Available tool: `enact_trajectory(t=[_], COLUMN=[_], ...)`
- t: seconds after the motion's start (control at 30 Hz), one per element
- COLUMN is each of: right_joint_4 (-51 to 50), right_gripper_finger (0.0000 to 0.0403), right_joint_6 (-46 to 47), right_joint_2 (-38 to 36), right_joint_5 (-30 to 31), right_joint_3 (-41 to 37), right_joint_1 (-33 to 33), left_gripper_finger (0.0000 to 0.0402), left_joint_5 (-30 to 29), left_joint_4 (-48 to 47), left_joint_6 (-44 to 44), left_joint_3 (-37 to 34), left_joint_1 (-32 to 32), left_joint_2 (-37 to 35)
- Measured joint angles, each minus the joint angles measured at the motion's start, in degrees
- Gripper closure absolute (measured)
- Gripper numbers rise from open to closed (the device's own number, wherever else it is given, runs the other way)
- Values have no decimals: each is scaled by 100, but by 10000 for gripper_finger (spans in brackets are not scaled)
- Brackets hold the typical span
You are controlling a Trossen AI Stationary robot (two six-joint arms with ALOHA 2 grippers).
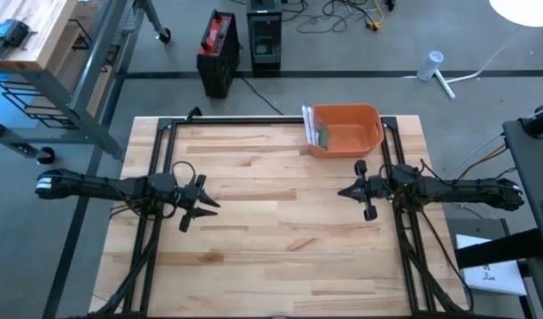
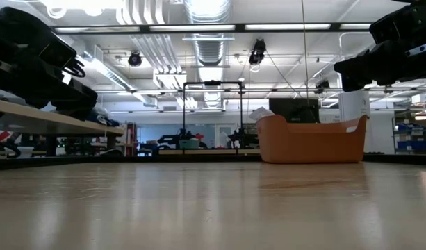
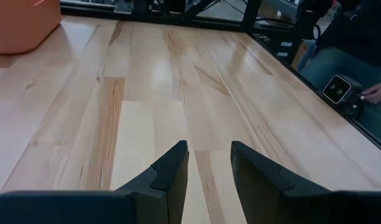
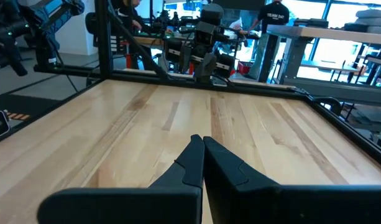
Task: Roll bandage
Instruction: Return to Home Position
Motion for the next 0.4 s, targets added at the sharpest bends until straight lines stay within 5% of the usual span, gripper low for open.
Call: enact_trajectory(t=[0.4], right_joint_4=[0], right_gripper_finger=[403], right_joint_6=[0], right_joint_2=[0], right_joint_5=[0], right_joint_3=[0], right_joint_1=[-2], left_gripper_finger=[287], left_joint_5=[0], left_joint_4=[5], left_joint_6=[1], left_joint_3=[0], left_joint_1=[0], left_joint_2=[85])
